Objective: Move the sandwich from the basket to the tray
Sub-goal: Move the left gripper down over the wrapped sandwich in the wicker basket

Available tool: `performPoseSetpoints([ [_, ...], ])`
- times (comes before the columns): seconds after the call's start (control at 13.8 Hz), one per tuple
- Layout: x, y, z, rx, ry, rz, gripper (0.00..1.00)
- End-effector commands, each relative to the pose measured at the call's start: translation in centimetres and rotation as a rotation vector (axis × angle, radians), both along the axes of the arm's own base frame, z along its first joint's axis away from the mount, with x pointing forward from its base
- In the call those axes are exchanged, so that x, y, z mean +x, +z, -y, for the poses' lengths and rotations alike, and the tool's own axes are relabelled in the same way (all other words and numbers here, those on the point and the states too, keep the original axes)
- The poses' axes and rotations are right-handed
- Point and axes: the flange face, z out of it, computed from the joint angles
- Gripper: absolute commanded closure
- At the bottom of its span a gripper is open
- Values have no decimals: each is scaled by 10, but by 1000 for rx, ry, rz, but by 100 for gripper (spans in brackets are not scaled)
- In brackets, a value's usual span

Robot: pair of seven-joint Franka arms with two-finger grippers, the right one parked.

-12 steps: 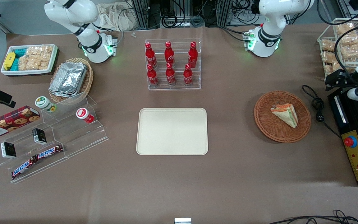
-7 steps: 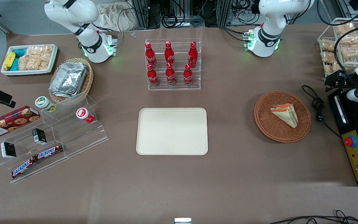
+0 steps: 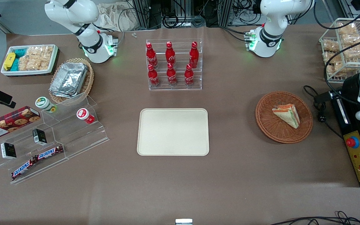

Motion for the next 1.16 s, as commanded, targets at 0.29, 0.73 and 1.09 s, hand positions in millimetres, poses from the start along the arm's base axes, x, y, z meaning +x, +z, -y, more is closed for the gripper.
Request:
performPoseSetpoints([
  [0.29,-32,-94,-6,-11,494,106,0],
  [0.73,-37,-169,9,-3,751,84,0],
  [1.09,-41,-213,10,18,787,5,0],
])
